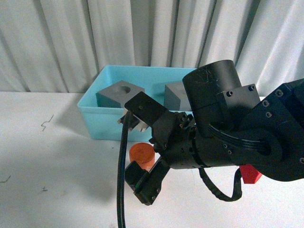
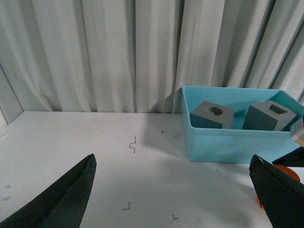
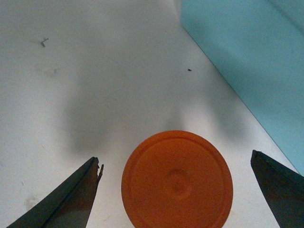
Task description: Place gray and orange parts in blue box
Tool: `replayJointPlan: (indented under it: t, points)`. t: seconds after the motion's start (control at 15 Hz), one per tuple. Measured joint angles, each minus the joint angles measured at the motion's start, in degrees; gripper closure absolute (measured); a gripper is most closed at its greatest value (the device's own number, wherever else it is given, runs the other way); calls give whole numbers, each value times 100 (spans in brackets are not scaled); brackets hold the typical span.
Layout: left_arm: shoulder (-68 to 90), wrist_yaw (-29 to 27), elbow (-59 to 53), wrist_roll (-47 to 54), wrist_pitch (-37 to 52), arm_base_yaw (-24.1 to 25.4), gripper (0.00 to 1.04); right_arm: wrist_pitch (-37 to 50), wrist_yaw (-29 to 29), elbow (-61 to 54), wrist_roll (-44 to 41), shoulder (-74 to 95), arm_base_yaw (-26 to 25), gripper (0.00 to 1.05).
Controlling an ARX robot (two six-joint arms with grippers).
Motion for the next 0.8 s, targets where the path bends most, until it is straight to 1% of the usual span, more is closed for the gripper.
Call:
replayJointPlan:
  t: [0.33, 0.4, 0.53, 0.8]
  points:
    - [0, 0, 0, 0, 0, 0, 7, -9, 22, 136, 2, 52, 0, 6]
    - [0, 0, 0, 0, 0, 0, 7, -7, 22, 153, 2, 55, 0, 8]
    - [0, 0, 0, 0, 0, 0, 7, 0, 26, 197, 11, 87, 0, 13]
    - [0, 0, 0, 0, 0, 0, 7, -7, 33, 203, 28, 146, 0, 41]
